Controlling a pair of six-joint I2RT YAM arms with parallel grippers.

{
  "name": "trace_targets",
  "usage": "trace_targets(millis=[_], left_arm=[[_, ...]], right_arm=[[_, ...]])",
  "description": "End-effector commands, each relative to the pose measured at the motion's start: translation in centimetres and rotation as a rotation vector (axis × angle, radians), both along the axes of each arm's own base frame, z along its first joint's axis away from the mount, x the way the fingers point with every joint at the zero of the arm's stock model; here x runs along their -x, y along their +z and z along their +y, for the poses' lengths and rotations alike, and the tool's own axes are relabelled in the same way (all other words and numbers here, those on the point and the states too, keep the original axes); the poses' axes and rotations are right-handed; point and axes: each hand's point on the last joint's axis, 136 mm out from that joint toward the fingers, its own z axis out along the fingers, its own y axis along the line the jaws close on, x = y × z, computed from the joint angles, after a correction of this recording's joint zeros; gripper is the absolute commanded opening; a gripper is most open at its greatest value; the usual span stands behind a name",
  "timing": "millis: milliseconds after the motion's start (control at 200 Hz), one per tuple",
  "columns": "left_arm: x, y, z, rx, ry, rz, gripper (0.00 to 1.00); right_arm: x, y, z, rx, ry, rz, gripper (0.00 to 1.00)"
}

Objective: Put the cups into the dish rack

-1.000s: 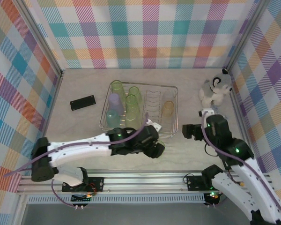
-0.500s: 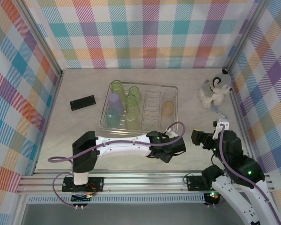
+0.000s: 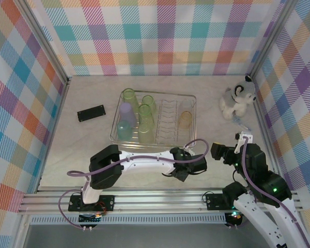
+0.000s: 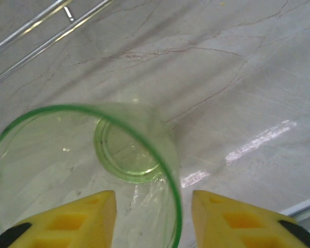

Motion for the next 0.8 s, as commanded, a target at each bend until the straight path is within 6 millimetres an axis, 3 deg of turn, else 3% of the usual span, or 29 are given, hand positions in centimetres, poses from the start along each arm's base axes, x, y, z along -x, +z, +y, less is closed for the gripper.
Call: trace_targets(millis=[0,95,245,315,395,490,640,795], left_arm=[[0.0,-0.2,-0.9,0.008,-0.001,0.015,0.37],[0.1,-0.6,-0.9,-0.003,0.006,0.022,0.29],[0.6,-1.0,-1.2,0.023,0.001,0.069,0.27],[0.7,-0.7,-1.6,0.049,-0.008,0.075,0.19],[0.7,0.0,-2.0,0.084,-0.018,0.069,0.0],[0.6,1.1,-2.4,0.126,-0.04,0.06,0.0],[1.0,4.6,-3.7,0.28,-0.097,0.049,0.0],[1.0,11.2,-4.9,0.578,-0.148,0.011,0.0]], right_arm=[[0.1,-0.3,-0.3,-0.004,-0.017,0.005,0.98],[0.1,-0.3,-0.4,-0.004,-0.024,0.004,0.99],[0.0,-0.5,-0.8,0.001,-0.052,0.0,0.99],[-0.1,-0.5,-1.0,0.002,-0.06,-0.003,0.99],[-0.1,-0.4,-1.0,-0.001,-0.062,-0.008,0.99],[0.0,-0.3,-1.0,-0.01,-0.061,-0.017,0.99],[0.1,0.0,-0.9,-0.026,-0.058,-0.032,0.99],[0.3,0.2,-1.1,-0.053,-0.073,-0.038,0.99]])
